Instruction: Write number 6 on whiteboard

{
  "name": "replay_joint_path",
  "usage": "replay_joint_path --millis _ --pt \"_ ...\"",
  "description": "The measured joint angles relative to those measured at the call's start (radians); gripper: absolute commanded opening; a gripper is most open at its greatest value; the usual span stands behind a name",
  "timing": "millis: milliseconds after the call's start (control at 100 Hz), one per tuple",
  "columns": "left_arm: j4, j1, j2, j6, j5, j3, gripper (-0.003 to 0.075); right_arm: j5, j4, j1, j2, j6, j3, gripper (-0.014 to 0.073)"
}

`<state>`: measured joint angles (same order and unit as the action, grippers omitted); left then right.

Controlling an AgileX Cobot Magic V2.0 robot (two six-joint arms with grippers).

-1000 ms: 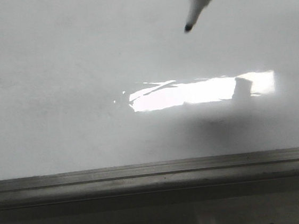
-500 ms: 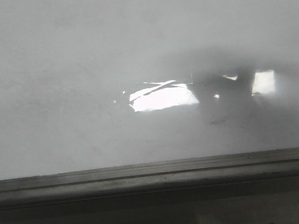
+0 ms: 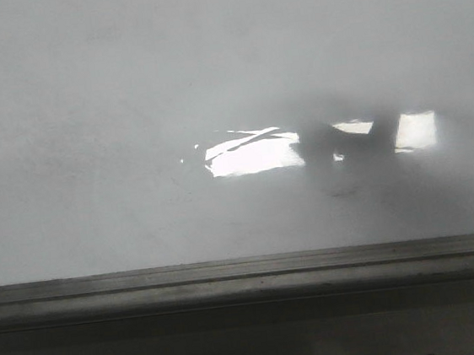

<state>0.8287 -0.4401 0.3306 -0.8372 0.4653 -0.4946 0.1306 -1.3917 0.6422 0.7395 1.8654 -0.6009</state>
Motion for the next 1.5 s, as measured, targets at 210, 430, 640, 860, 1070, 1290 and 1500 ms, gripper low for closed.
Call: replay_joint_path --millis 210,430,640,860,1070,1290,1500 --pt "0.000 0.000 0.000 0.000 0.000 0.000 -0.0020 0.018 -0.007 0.000 0.002 0.001 0.000 -0.0053" --pt "0.000 0.000 0.000 0.000 0.000 0.000 -0.0020 0.038 -0.007 0.000 0.002 0.001 0.000 -0.0053" --pt "0.000 0.000 0.000 0.000 0.000 0.000 -0.0020 0.062 0.089 0.007 0.005 -0.068 0.000 -0.0053" --pt "0.000 0.000 0.000 0.000 0.000 0.000 -0.0020 0.022 0.646 0.086 0.019 -0.604 0.000 -0.0053" --pt "0.000 0.000 0.000 0.000 0.000 0.000 -0.0020 -0.269 1.404 0.169 0.036 -1.410 0.053 -0.0039" --pt "0.000 0.000 0.000 0.000 0.002 0.000 -0.0020 -0.433 1.564 0.170 0.133 -1.574 0.103 -0.0039" --pt "0.000 0.000 0.000 0.000 0.003 0.000 -0.0020 -0.526 1.525 0.154 0.148 -1.538 0.105 -0.0040"
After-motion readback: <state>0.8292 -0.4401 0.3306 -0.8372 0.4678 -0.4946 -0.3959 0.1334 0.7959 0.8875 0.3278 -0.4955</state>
